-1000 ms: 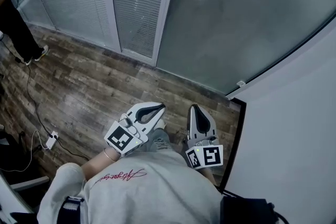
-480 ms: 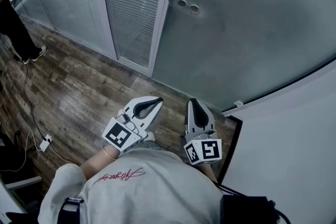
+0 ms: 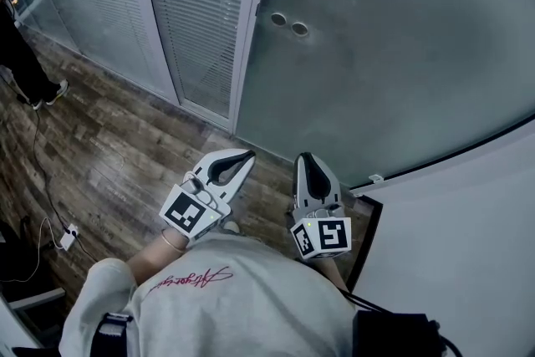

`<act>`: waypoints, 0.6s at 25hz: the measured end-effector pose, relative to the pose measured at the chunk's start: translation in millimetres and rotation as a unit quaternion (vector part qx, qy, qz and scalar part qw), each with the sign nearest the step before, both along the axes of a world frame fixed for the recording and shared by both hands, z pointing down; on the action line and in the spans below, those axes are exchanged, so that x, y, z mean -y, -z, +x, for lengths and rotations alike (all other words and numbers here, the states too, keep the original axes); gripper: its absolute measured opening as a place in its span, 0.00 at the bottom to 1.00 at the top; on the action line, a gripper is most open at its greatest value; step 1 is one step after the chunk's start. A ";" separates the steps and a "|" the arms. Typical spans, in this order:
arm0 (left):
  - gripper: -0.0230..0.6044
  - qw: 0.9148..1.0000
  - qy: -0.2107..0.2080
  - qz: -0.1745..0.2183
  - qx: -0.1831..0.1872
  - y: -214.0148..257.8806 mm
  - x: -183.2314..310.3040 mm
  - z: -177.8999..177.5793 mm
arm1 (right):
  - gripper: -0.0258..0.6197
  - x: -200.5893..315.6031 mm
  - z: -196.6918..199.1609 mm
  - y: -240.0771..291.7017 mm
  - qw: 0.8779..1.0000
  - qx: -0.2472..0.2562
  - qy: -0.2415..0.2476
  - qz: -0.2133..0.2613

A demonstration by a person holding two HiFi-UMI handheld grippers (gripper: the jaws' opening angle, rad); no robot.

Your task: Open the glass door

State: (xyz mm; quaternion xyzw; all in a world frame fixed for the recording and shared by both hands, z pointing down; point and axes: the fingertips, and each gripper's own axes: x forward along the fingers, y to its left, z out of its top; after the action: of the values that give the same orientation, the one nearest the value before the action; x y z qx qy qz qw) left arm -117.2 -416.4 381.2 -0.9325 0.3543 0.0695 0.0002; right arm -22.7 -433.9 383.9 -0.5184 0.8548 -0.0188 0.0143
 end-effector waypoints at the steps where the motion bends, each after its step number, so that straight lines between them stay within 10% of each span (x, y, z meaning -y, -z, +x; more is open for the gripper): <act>1: 0.06 1.000 0.002 -0.006 0.007 -3.0 5.2 -2.5 | 0.07 6.6 -1.7 -0.6 1.000 -0.004 0.001 -0.001; 15: 0.06 0.999 -0.016 -0.020 0.020 -2.6 76.1 -59.5 | 0.17 170.7 -42.2 7.9 0.998 -0.020 -0.057 0.004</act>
State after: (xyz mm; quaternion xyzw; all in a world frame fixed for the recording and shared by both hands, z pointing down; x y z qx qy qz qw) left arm -176.7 -492.6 383.9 -0.9390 0.3408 0.0437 -0.0119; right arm -64.9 -604.6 376.0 -0.5668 0.8239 -0.0045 0.0005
